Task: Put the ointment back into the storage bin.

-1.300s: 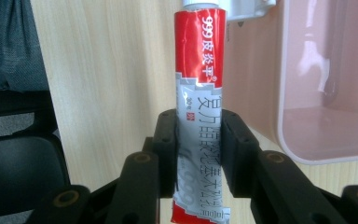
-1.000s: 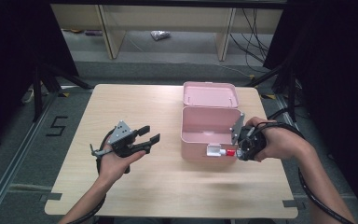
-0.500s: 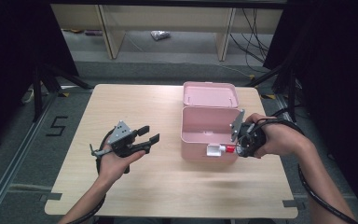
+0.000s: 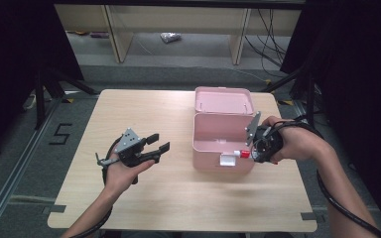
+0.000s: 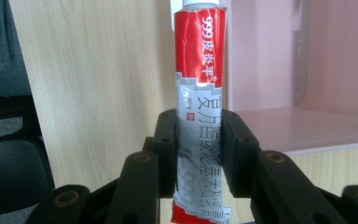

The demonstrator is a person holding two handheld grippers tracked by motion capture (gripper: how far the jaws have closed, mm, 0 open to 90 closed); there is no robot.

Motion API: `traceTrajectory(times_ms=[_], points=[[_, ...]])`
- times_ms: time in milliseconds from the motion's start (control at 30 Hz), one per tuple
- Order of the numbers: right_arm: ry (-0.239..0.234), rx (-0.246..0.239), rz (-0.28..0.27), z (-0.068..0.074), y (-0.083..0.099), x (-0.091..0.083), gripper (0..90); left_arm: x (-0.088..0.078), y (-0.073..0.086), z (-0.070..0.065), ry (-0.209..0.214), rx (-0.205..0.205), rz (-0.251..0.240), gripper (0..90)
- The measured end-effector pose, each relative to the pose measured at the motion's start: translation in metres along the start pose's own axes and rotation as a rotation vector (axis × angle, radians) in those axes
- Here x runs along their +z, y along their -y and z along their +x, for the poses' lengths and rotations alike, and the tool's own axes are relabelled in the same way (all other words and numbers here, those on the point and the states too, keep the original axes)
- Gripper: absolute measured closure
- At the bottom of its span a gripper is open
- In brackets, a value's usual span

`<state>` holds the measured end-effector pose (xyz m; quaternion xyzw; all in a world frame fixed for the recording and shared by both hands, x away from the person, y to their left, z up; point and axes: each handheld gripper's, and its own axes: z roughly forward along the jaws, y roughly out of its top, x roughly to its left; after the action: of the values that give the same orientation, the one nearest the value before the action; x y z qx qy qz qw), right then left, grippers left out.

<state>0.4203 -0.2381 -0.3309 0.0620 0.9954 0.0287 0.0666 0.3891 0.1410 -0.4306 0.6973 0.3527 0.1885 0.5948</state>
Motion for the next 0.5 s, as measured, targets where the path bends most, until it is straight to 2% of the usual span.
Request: traceTrajectory(times_ms=[167,200,233,367,400,433,500], points=[[0.005,0.021,0.004,-0.002,-0.002,-0.003,71.0,0.0,0.0,0.0,0.001,0.001,-0.001,43.5],[0.007,-0.01,-0.001,-0.004,-0.003,-0.003,71.0,0.0,-0.001,0.0,0.001,0.001,-0.001,43.5],[0.002,0.009,-0.005,-0.004,-0.003,-0.003,71.0,0.0,-0.001,0.0,0.001,0.002,-0.001,43.5],[0.009,0.014,0.007,-0.006,-0.005,-0.005,71.0,-0.001,-0.001,0.001,0.0,0.003,-0.001,43.4],[0.013,-0.014,0.003,-0.009,-0.006,-0.005,71.0,-0.001,-0.001,0.001,0.001,0.001,-0.003,43.5],[0.008,-0.002,-0.004,-0.008,-0.006,-0.005,71.0,-0.001,-0.001,0.001,0.0,0.003,-0.003,43.5],[0.009,-0.034,0.0,-0.011,-0.008,-0.006,71.0,-0.001,-0.001,0.001,-0.001,0.002,-0.003,43.5]])
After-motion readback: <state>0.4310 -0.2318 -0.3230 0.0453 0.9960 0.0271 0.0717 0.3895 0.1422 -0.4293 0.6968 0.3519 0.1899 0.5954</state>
